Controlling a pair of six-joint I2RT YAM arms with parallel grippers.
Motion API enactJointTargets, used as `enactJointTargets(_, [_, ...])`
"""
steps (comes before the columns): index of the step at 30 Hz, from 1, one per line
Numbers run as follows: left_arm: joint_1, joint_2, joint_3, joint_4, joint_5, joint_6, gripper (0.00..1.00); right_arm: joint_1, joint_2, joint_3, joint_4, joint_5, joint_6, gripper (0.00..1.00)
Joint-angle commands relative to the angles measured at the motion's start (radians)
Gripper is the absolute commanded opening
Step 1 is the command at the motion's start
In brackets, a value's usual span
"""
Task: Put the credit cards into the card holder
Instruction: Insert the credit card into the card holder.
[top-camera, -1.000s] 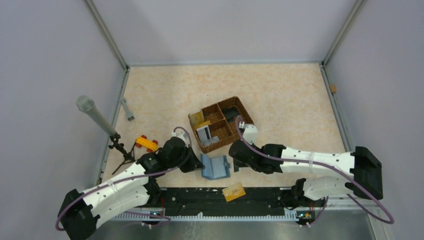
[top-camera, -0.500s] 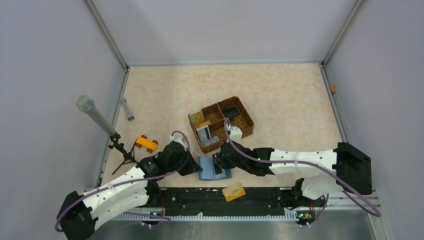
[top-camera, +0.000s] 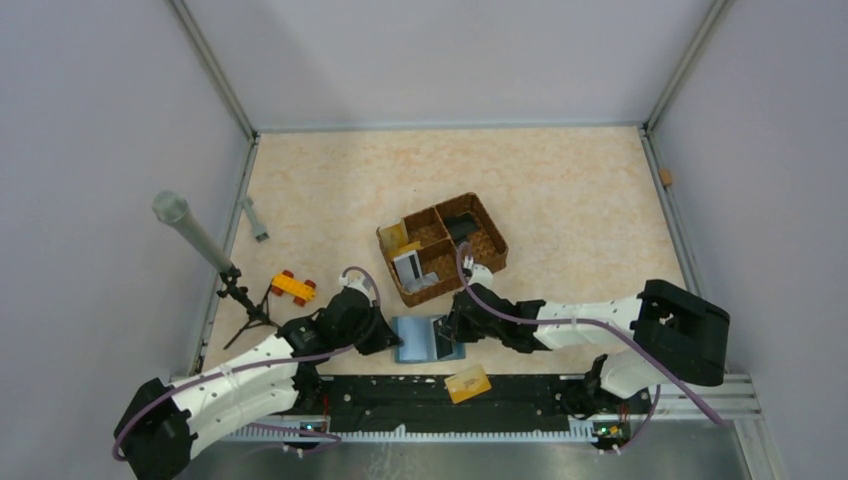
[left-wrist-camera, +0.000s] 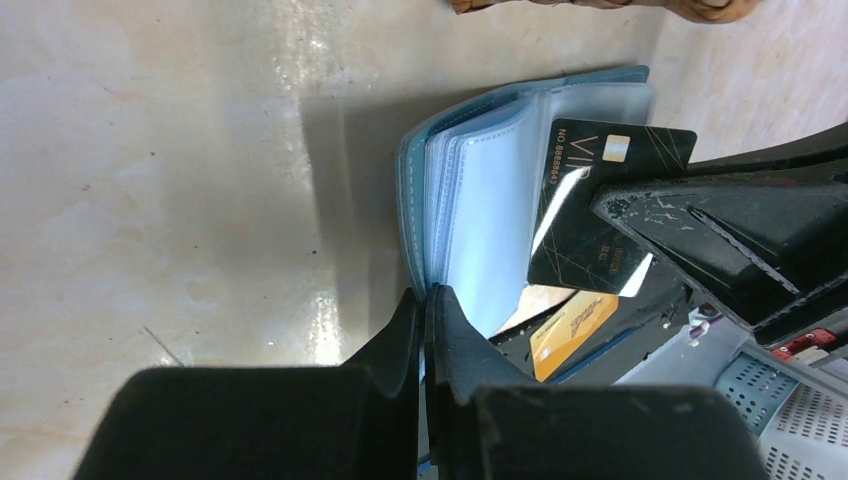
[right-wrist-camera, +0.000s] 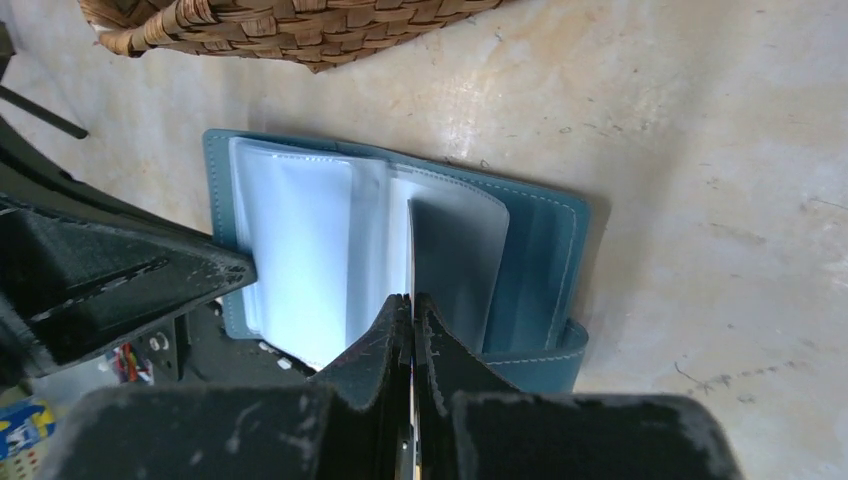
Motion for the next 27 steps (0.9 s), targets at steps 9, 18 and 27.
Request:
enactJointTargets(9, [-0.003, 0.061, -0.039, 0.018, -0.052, 0.006, 0.0, -0.068, -0.015, -0.178, 0.361, -0.146, 0.077, 0.0])
enactJointTargets(18, [-0.003, 0.083, -0.041, 0.026, -0.061, 0.009, 0.0, -0.077, -0.073, -0.199, 0.44, -0.178, 0.065, 0.0])
enactJointTargets(27, [-0.003, 0.08, -0.047, 0.03, -0.062, 0.006, 0.0, -0.087, -0.003, -0.173, 0.473, -0.182, 0.049, 0.0])
